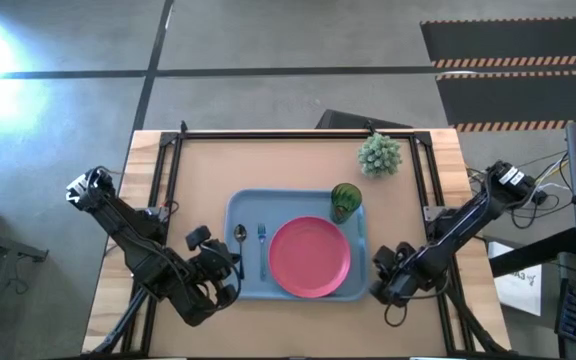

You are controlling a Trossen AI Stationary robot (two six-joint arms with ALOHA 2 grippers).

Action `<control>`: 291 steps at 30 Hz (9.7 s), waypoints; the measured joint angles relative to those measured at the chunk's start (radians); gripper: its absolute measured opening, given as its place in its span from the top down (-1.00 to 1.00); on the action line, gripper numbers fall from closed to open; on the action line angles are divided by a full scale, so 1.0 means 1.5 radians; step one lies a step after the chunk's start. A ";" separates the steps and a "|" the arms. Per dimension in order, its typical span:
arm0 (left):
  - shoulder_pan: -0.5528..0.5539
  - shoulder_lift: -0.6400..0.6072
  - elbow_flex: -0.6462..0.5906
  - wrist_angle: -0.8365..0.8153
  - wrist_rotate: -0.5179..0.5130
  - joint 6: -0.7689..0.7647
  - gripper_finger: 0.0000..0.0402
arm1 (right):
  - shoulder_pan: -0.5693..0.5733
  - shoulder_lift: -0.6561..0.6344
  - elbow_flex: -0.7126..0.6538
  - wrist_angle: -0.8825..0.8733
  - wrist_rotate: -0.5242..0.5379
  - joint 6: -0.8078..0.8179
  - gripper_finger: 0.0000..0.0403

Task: Pick and place plate/cup/fork/spoon on tray
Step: Adjust the blue serving tray, then return to Home Position

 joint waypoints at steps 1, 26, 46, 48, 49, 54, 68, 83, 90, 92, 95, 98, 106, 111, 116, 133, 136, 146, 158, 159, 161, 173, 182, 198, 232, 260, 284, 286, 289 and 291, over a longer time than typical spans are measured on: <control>0.000 0.000 0.000 0.000 0.002 0.000 1.00 | 0.006 0.000 0.005 -0.013 -0.008 0.013 0.96; -0.001 0.000 -0.002 -0.002 0.006 0.001 1.00 | 0.064 0.235 0.223 0.040 0.050 0.044 0.96; 0.000 0.000 -0.002 0.012 0.005 0.001 1.00 | 0.049 0.205 0.236 -0.040 0.065 -0.007 0.96; 0.000 0.000 -0.002 0.015 0.005 0.001 1.00 | 0.049 0.205 0.236 -0.040 0.065 -0.006 0.96; 0.000 0.000 -0.002 0.015 0.005 0.001 1.00 | 0.049 0.205 0.236 -0.040 0.065 -0.006 0.96; 0.000 0.000 -0.003 0.016 0.005 0.001 1.00 | 0.049 0.205 0.240 -0.036 0.065 -0.002 0.96; 0.000 -0.015 0.038 0.006 -0.041 0.145 1.00 | 0.031 0.159 0.428 -0.021 0.211 -0.341 0.96; -0.034 -0.370 -0.002 0.016 -0.048 0.263 1.00 | 0.028 -0.212 0.503 -0.127 0.330 -0.675 0.96; -0.038 -0.536 -0.166 0.199 0.100 0.263 1.00 | 0.028 -0.367 0.482 -0.062 0.175 -0.812 0.96; -0.038 -0.584 -0.228 0.259 0.124 0.263 1.00 | 0.028 -0.409 0.472 -0.050 0.136 -0.847 0.96; -0.038 -0.657 -0.329 0.343 0.164 0.264 1.00 | 0.028 -0.466 0.453 -0.030 0.089 -0.873 0.96; -0.038 -0.728 -0.421 0.449 0.188 0.270 1.00 | 0.028 -0.509 0.430 -0.018 0.065 -0.877 0.96; -0.038 -0.844 -0.568 0.733 0.192 0.287 1.00 | 0.028 -0.556 0.407 0.047 0.253 -0.885 0.96; -0.038 -0.860 -0.596 0.804 0.223 0.215 1.00 | 0.028 -0.555 0.410 0.060 0.295 -0.911 0.96; -0.037 -0.862 -0.605 0.787 0.319 0.278 1.00 | 0.028 -0.542 0.409 0.014 0.261 -0.836 0.96; -0.037 -0.927 -0.656 0.734 0.894 0.491 1.00 | 0.028 -0.643 0.235 0.141 -0.078 -0.864 0.96; -0.037 -0.968 -0.681 0.725 0.904 0.494 1.00 | 0.028 -0.694 0.152 0.212 -0.114 -0.864 0.96; -0.036 -0.990 -0.751 0.723 0.884 0.558 1.00 | 0.028 -0.837 -0.107 0.410 -0.111 -0.846 0.96; -0.035 -0.990 -0.815 0.713 0.688 0.581 1.00 | 0.028 -0.894 -0.273 0.526 -0.074 -0.850 0.96; -0.035 -0.990 -0.821 0.712 0.669 0.583 1.00 | 0.028 -0.894 -0.288 0.540 -0.074 -0.851 0.96; -0.034 -0.991 -0.833 0.717 0.643 0.583 1.00 | 0.028 -0.894 -0.317 0.576 -0.077 -0.853 0.96; -0.034 -0.991 -0.882 0.764 0.635 0.584 1.00 | 0.028 -0.903 -0.445 0.727 -0.098 -0.863 0.96; -0.034 -0.991 -0.919 0.806 0.634 0.584 1.00 | 0.028 -0.898 -0.445 0.688 -0.087 -0.915 0.96; -0.023 -0.991 -0.924 0.801 0.530 0.735 1.00 | 0.028 -0.887 -0.446 0.595 0.258 -0.904 0.96; 0.285 -0.958 -0.933 0.809 0.552 0.784 1.00 | -0.453 -0.877 -0.442 0.462 -0.060 -0.939 0.96; 0.372 -0.921 -0.934 0.751 0.488 0.758 1.00 | -0.465 -0.845 -0.437 0.405 -0.066 -0.879 0.96; 0.381 -0.941 -0.934 0.771 0.401 0.842 1.00 | -0.465 -0.845 -0.437 0.404 -0.063 -0.892 0.96; 0.384 -0.950 -0.934 0.768 0.405 0.840 1.00 | -0.465 -0.845 -0.437 0.404 -0.063 -0.892 0.96; 0.391 -0.947 -0.934 0.765 0.415 0.840 1.00 | -0.465 -0.845 -0.437 0.404 -0.060 -0.896 0.96; 0.396 -0.941 -0.934 0.764 0.416 0.840 1.00 | -0.465 -0.845 -0.437 0.404 -0.059 -0.902 0.96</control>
